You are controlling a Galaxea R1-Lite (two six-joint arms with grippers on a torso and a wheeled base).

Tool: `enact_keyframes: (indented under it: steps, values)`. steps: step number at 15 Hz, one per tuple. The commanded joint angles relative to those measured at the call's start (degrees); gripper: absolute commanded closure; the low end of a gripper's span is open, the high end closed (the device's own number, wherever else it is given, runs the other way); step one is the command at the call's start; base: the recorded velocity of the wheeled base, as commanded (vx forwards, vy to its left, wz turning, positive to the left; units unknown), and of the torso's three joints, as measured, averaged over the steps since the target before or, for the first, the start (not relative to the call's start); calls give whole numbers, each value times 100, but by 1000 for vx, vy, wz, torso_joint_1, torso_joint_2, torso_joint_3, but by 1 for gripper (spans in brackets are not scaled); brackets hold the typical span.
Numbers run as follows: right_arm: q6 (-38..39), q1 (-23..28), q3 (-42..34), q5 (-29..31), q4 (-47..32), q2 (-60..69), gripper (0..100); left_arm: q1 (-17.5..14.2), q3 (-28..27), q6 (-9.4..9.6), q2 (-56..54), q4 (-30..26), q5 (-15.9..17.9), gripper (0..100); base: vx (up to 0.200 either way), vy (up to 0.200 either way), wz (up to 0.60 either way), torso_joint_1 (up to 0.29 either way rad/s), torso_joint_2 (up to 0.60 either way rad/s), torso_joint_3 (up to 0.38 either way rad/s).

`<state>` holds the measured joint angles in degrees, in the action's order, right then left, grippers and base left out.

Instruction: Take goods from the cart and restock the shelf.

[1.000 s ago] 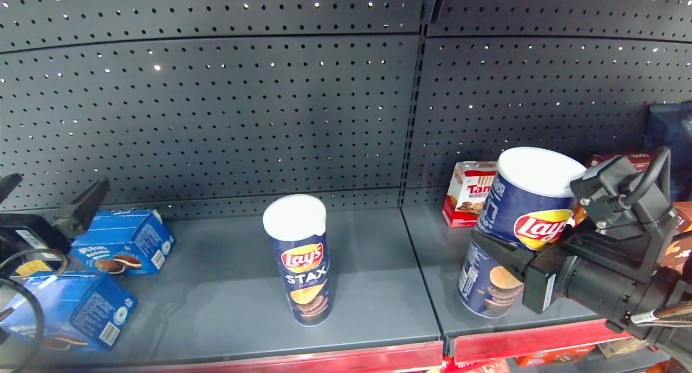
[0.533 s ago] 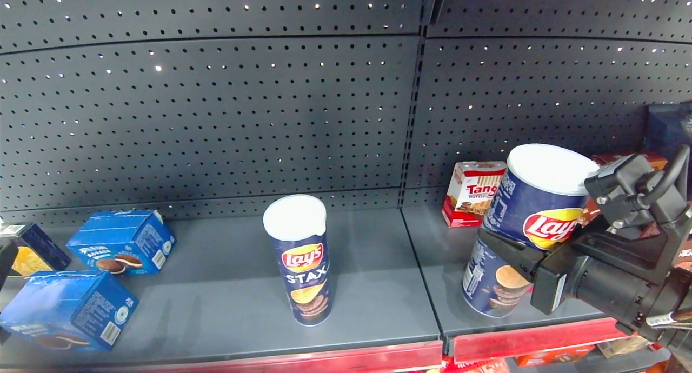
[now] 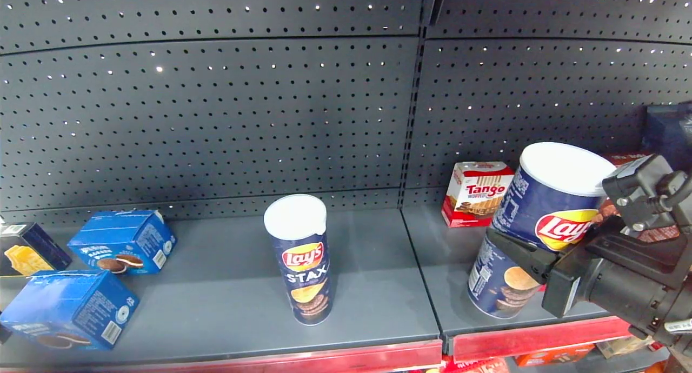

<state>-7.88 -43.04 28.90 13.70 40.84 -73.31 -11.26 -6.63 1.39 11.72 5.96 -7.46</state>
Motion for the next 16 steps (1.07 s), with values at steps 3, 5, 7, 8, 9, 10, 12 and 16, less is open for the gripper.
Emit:
enact_keyframes:
  steps: [3,5,7,8,9,10,12,16]
  values:
    - [-4,7,-16,1,3,28,100,-25,663,195,-635,-350,-221,0,0,0,0,0,0,0]
    - [-4,7,-16,1,12,19,100,-25,663,230,-635,-315,-177,0,0,0,0,0,0,0]
    - [-4,7,-8,-8,12,-16,100,-16,663,46,-635,-605,746,0,0,0,0,0,0,0]
    - [-4,7,-8,-8,12,-16,100,-16,663,46,-635,-622,755,0,0,0,0,0,0,0]
    - [-4,7,1,-8,12,-7,100,-16,663,54,-635,-614,772,0,0,0,0,0,0,0]
    - [-4,7,-16,1,3,10,100,-16,663,63,-635,-614,772,0,0,0,0,0,0,0]
    - [-4,7,19,-8,3,10,100,-16,663,19,-635,-614,755,0,0,0,0,0,0,0]
    - [-4,-81,168,1,-41,-60,100,-16,663,-16,-635,-614,755,0,0,0,0,0,0,0]
